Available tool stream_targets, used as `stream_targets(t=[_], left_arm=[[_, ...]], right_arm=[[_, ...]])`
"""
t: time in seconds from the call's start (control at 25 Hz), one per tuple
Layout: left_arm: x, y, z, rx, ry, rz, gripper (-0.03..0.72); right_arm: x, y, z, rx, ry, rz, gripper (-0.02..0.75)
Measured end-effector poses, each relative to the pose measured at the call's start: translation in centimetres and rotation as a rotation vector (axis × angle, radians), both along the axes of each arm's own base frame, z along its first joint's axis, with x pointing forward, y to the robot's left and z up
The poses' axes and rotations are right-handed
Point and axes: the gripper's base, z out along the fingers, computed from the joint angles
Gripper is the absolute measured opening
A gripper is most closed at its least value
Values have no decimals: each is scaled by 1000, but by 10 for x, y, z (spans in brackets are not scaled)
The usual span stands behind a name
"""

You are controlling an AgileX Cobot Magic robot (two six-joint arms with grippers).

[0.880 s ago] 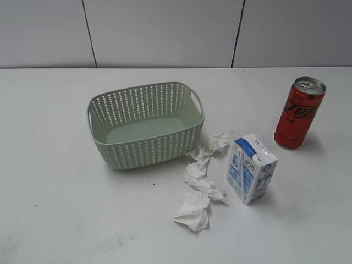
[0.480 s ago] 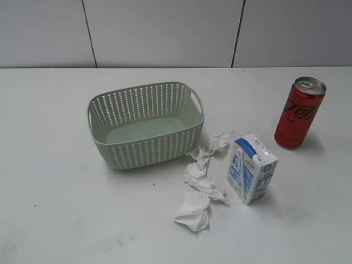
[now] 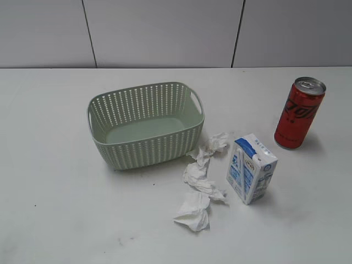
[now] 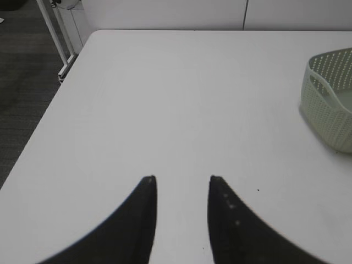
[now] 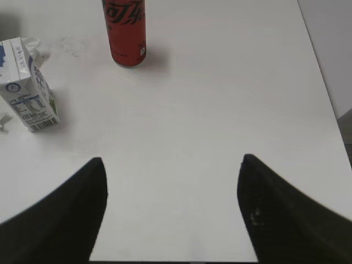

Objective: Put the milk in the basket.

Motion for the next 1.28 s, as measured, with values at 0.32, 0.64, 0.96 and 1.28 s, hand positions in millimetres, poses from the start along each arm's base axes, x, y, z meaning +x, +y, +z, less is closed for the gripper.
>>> stream_targets(t=[0.32,0.64,0.96,1.28], left_arm=[[0,0,0,0,0,0,241],[0,0,0,0,0,0,241],[0,0,0,0,0,0,241],[0,0,0,0,0,0,241]], right_arm=[[56,6,8,-7,191,17,573],[119,26,-7,69,403,188,573],[177,55,-18,64,492,340,573],[212,123,-38,9,537,523,573]])
